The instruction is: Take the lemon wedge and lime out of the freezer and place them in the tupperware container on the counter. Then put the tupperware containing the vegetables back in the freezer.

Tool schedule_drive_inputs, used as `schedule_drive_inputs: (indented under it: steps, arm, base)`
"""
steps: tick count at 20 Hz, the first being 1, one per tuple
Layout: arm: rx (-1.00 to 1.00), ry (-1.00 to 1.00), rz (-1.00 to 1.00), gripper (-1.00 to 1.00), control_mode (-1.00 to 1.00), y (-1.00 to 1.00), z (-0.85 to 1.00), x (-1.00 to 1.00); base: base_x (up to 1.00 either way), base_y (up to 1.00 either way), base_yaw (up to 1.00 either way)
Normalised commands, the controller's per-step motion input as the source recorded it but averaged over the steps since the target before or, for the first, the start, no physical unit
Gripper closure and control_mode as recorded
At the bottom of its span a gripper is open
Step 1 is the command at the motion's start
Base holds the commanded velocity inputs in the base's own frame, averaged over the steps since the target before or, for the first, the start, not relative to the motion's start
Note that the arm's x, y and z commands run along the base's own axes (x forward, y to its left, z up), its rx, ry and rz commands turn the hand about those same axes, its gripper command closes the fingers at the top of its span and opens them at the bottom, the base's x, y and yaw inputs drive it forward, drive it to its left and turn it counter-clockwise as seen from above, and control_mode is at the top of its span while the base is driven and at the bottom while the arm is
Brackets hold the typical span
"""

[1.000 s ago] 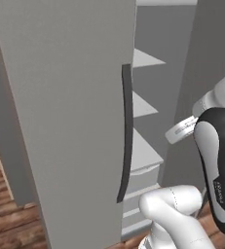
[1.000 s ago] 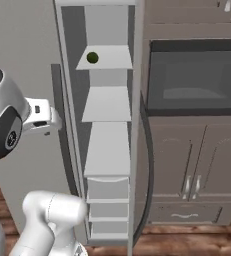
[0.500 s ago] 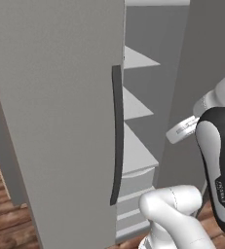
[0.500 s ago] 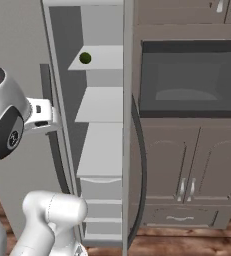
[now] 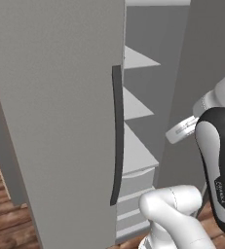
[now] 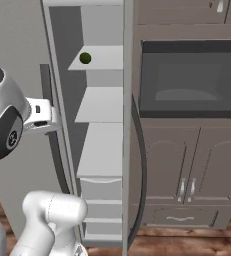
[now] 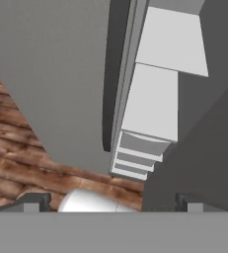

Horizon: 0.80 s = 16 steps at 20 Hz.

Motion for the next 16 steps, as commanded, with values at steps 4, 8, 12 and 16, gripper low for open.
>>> schedule_drive_inputs:
  steps: [4,8,12,16]
  arm:
    - [0.0,0.0,0.0,-1.0,1.0,0.0,0.0,0.0]
    - [0.0,0.0,-0.01,-1.0,-1.0,0.04,0.0,0.0]
    - [0.0,0.0,-0.14,-1.0,-1.0,0.04,0.09,0.0]
    - [0.0,-0.06,-0.11,-1.0,-1.0,0.0,0.04,0.01]
  base:
    - [0.0,0.0,0.0]
    - [0.02,0.01,0.0]
    - [0.0,0.0,0.0]
    - [0.0,0.0,0.0]
